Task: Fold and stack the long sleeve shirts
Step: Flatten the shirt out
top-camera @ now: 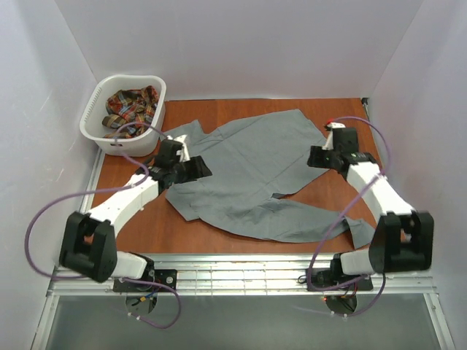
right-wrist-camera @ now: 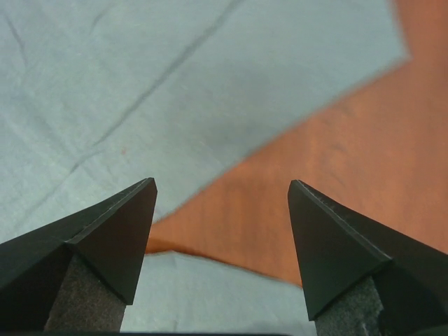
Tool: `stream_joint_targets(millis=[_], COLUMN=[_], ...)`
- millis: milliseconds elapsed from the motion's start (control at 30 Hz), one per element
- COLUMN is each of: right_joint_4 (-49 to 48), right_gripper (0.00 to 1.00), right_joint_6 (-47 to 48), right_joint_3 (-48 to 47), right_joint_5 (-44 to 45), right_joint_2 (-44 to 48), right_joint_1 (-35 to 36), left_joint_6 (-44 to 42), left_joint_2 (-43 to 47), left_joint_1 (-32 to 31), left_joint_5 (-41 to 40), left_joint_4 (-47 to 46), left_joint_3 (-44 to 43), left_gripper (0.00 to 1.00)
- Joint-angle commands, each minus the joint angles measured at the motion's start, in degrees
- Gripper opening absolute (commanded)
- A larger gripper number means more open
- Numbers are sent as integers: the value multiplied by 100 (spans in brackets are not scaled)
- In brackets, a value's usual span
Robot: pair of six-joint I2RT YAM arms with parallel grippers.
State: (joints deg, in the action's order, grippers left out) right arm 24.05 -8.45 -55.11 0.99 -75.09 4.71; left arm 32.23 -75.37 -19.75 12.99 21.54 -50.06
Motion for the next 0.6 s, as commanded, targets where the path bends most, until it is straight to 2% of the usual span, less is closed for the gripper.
stream_joint_targets(millis=[0,133,200,300,433,567], right_joint_4=[-752,-937,-973,-842,-692,-402], right_gripper=[69,61,57,56,55,54], right_joint_6=[326,440,440,327,-86,-587], right_joint_3=[-657,-1185,-1335,-1327,-583,210], right_joint_5=[-406,-582,-706,-899,-619,-390], right_joint_2=[-847,-2190,-2674,-3037,-2819,-2318], right_joint_1=[328,382,382,382,382,382], left_joint_6=[-383,-480,-516,-341,37,82], left_joint_2=[-564,-1661,-1953,-2411,-2535,-2238], left_joint_1=[-476,-802,-960,-1066,-1101,-1128], left_joint_5=[28,159,334,475,931,1284], left_joint_4=[-194,-247,-238,-45,122,306], left_joint_3=[-547,-943,-1066,-1067,-647,-198], left_gripper=[63,58,57,52,51,51])
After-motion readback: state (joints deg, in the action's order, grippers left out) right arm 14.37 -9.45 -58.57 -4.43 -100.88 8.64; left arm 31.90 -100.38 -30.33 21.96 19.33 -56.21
